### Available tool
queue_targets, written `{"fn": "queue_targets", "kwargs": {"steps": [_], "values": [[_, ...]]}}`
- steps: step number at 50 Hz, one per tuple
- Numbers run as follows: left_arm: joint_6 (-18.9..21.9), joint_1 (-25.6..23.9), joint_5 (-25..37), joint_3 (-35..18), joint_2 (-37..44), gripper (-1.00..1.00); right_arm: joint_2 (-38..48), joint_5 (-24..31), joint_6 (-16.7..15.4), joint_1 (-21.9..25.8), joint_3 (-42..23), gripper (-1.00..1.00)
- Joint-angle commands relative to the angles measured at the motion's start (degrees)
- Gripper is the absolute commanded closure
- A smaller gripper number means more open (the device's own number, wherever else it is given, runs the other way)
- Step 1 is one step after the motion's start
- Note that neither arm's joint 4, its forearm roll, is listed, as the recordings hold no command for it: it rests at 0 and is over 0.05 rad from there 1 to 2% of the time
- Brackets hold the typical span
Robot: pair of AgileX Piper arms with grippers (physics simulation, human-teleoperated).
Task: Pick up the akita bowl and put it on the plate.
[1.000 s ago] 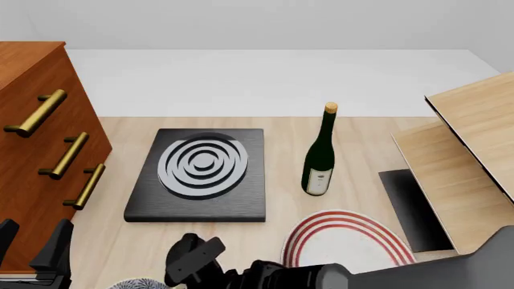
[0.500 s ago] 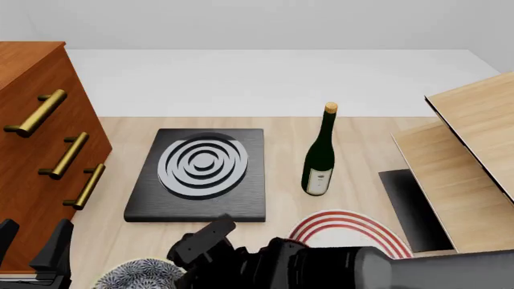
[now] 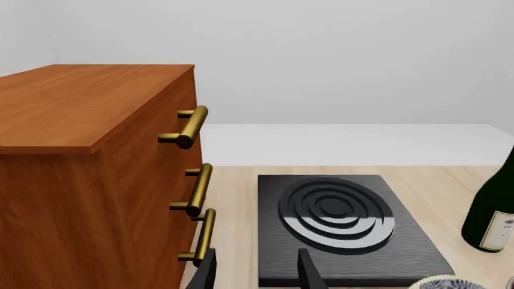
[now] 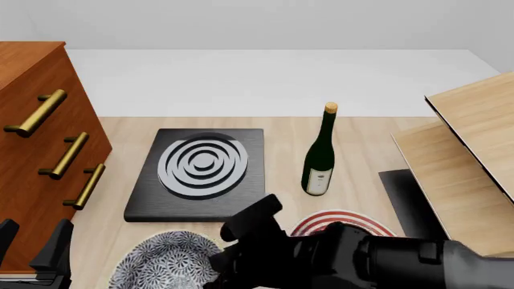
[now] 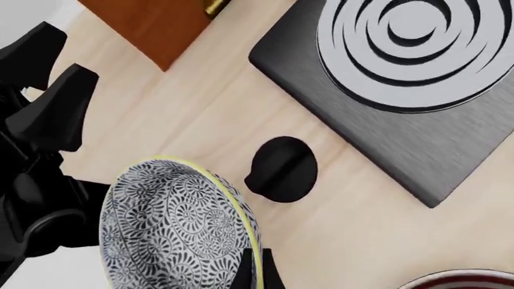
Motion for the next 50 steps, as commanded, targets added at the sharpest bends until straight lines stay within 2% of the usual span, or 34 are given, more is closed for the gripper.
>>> {"fn": "queue_targets", "kwargs": {"steps": [1,20,31,38,42,47,50], "values": [[0.0,0.0,0.0,0.0,0.0,-1.0,-8.0,0.9,0.5,-2.9,4.2,1.0],[0.0,0.0,0.0,0.0,0.0,-1.0,-19.7,2.7,1.1,-11.3,11.5,1.0],[0.0,0.0,0.0,0.0,0.0,-1.0,-26.2,5.3,3.1,-16.1,16.3,1.0],[0.0,0.0,0.0,0.0,0.0,-1.0,-30.9,8.2,4.8,-16.2,19.8,1.0],[0.0,0.0,0.0,0.0,0.0,-1.0,-33.6,10.4,5.6,-18.0,20.8,1.0],[0.0,0.0,0.0,0.0,0.0,-1.0,-38.5,14.4,7.5,-18.1,22.9,1.0],[0.0,0.0,0.0,0.0,0.0,-1.0,-40.3,16.0,8.0,-20.5,24.1,1.0]]}}
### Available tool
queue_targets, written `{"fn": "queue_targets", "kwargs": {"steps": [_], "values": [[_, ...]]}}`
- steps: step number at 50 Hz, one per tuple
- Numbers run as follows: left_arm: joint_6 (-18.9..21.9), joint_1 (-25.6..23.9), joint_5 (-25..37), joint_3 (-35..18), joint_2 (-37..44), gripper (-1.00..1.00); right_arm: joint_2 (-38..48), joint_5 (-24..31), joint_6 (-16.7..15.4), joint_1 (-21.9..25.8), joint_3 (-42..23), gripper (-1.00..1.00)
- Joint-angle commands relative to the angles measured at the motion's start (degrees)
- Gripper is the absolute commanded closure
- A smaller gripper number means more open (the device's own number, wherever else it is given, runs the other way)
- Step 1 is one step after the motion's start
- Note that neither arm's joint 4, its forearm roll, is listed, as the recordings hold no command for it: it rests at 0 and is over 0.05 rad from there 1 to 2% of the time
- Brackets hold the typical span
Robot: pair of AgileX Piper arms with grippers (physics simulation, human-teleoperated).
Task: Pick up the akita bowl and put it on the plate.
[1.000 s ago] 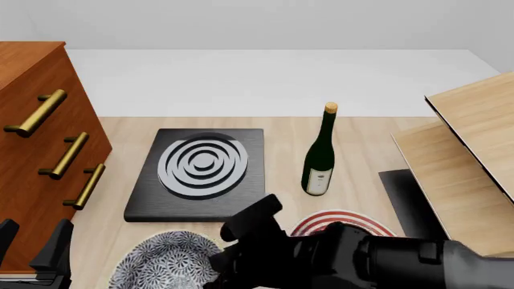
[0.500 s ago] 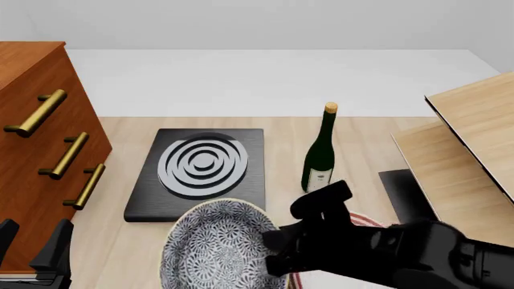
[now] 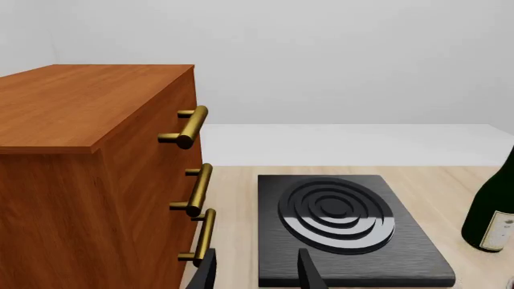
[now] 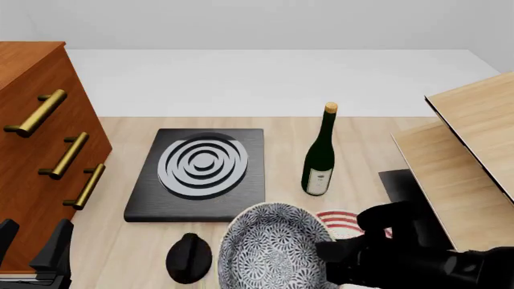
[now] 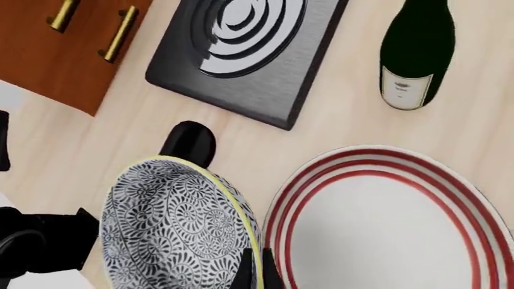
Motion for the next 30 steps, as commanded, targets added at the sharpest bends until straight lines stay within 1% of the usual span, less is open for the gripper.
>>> {"fn": "queue_targets", "kwargs": {"steps": [1,6,10,11,12,16,17,19,21,28,30], "values": [[0.0,0.0,0.0,0.0,0.0,-1.0,-8.6,6.3,2.6,-4.0,4.3,1.0],[0.0,0.0,0.0,0.0,0.0,-1.0,-10.2,10.0,1.4,-8.2,2.7,1.0],[0.0,0.0,0.0,0.0,0.0,-1.0,-10.0,10.7,0.5,-11.5,2.8,1.0],[0.0,0.0,0.0,0.0,0.0,-1.0,-10.1,10.7,0.5,-12.3,2.8,1.0],[0.0,0.0,0.0,0.0,0.0,-1.0,-9.6,10.3,0.2,-14.2,2.8,1.0],[0.0,0.0,0.0,0.0,0.0,-1.0,-8.3,9.3,-0.9,-17.1,3.4,1.0],[0.0,0.0,0.0,0.0,0.0,-1.0,-8.4,9.2,-1.0,-17.1,3.7,1.0],[0.0,0.0,0.0,0.0,0.0,-1.0,-7.6,8.0,-1.2,-19.3,3.8,1.0],[0.0,0.0,0.0,0.0,0.0,-1.0,-7.6,7.7,-1.0,-19.9,4.1,1.0],[0.0,0.0,0.0,0.0,0.0,-1.0,-6.2,6.1,-1.7,-21.8,5.5,1.0],[0.0,0.0,0.0,0.0,0.0,-1.0,-6.5,5.6,-1.2,-21.7,6.5,1.0]]}}
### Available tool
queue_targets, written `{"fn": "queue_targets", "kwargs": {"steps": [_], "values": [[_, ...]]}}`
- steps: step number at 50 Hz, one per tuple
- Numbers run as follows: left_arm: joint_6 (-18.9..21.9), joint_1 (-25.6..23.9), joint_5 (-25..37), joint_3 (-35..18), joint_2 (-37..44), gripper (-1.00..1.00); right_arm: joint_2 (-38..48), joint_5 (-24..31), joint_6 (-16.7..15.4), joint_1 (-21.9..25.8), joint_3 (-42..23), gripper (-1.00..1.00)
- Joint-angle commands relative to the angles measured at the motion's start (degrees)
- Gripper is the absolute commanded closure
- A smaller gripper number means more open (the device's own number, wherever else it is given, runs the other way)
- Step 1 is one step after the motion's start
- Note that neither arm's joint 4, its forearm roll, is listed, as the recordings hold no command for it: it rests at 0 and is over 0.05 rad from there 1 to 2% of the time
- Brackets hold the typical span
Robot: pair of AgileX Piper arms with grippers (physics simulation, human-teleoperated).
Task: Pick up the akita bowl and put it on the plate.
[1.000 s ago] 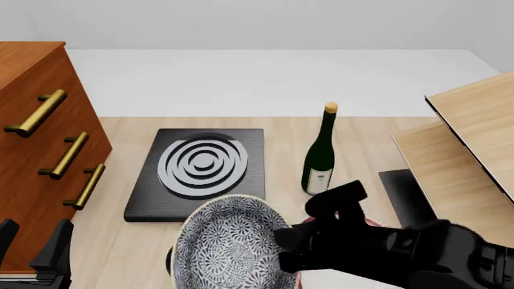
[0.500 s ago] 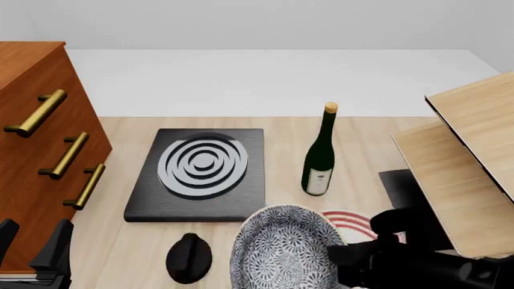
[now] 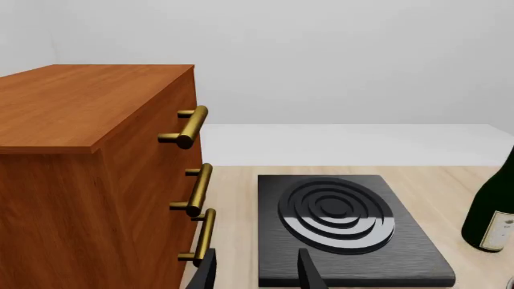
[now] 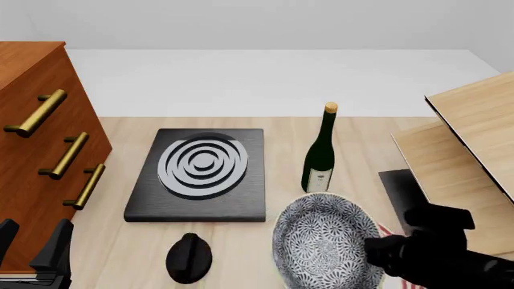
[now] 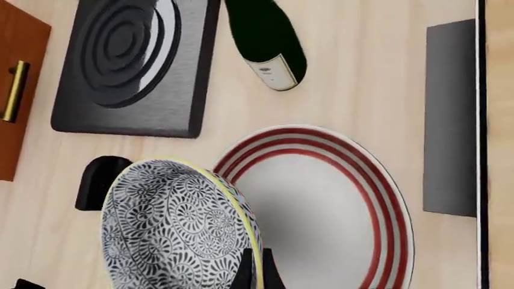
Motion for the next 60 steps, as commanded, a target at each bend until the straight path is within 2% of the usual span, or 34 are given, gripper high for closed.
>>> {"fn": "queue_targets", "kwargs": {"steps": [1,3,11,16,18,26,35,60], "values": [[0.0,0.0,0.0,0.0,0.0,-1.0,0.8,-2.0,-0.3,-4.1,2.1,1.0],[0.0,0.0,0.0,0.0,0.0,-1.0,2.8,-3.4,-1.4,-5.5,2.9,1.0],[0.0,0.0,0.0,0.0,0.0,-1.0,2.9,-5.9,-0.3,-6.5,5.4,1.0],[0.0,0.0,0.0,0.0,0.0,-1.0,0.9,-5.3,0.9,-7.3,6.8,1.0],[0.0,0.0,0.0,0.0,0.0,-1.0,1.0,-5.1,0.1,-8.0,6.6,1.0],[0.0,0.0,0.0,0.0,0.0,-1.0,-3.7,-4.0,2.3,-8.2,10.6,1.0],[0.0,0.0,0.0,0.0,0.0,-1.0,-3.0,-4.3,1.7,-9.7,11.3,1.0],[0.0,0.0,0.0,0.0,0.0,-1.0,4.0,-13.6,1.2,-11.9,15.3,1.0]]}}
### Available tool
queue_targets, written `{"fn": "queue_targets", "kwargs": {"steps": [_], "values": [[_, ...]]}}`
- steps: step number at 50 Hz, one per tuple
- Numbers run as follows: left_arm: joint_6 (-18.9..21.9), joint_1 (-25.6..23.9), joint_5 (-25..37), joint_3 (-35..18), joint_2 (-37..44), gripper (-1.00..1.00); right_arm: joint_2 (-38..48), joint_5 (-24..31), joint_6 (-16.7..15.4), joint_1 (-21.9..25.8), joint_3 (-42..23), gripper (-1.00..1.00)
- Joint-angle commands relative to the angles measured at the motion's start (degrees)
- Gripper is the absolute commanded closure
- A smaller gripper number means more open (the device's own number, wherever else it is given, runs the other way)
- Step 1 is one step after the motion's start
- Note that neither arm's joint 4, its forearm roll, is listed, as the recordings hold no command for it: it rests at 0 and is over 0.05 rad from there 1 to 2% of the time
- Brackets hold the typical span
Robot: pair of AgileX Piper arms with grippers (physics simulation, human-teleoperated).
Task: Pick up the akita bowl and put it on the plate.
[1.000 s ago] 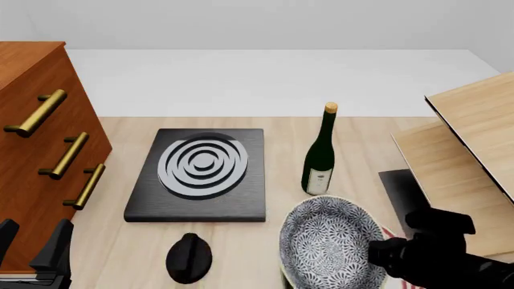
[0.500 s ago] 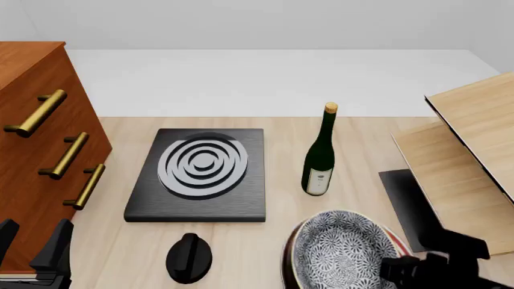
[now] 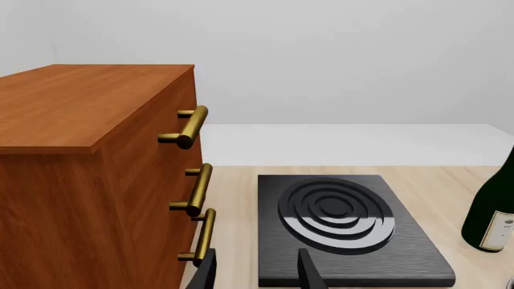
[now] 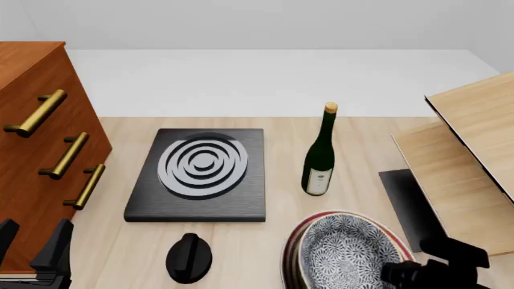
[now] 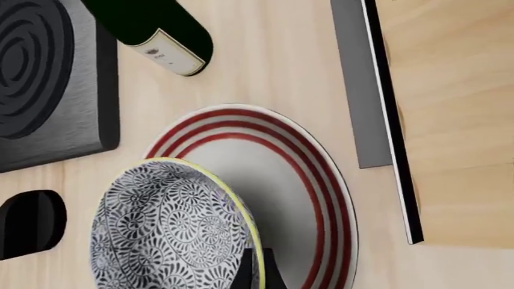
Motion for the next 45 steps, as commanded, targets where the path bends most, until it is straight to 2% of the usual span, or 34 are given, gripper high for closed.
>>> {"fn": "queue_targets", "kwargs": {"steps": [1,5,12,13,28,45], "values": [[0.0,0.0,0.0,0.0,0.0,-1.0,3.6,-4.0,-0.6,-0.8,2.0,1.0],[0.0,0.0,0.0,0.0,0.0,-1.0,3.9,-4.3,-0.6,-0.8,2.0,1.0],[0.0,0.0,0.0,0.0,0.0,-1.0,2.6,-0.8,-1.7,-1.9,-0.5,1.0],[0.0,0.0,0.0,0.0,0.0,-1.0,2.2,-0.4,-1.6,-1.8,-0.6,-1.0],[0.0,0.0,0.0,0.0,0.0,-1.0,1.3,4.2,-4.5,-4.2,-5.4,-1.0],[0.0,0.0,0.0,0.0,0.0,-1.0,-5.5,14.2,-6.4,-5.2,-11.2,-1.0]]}}
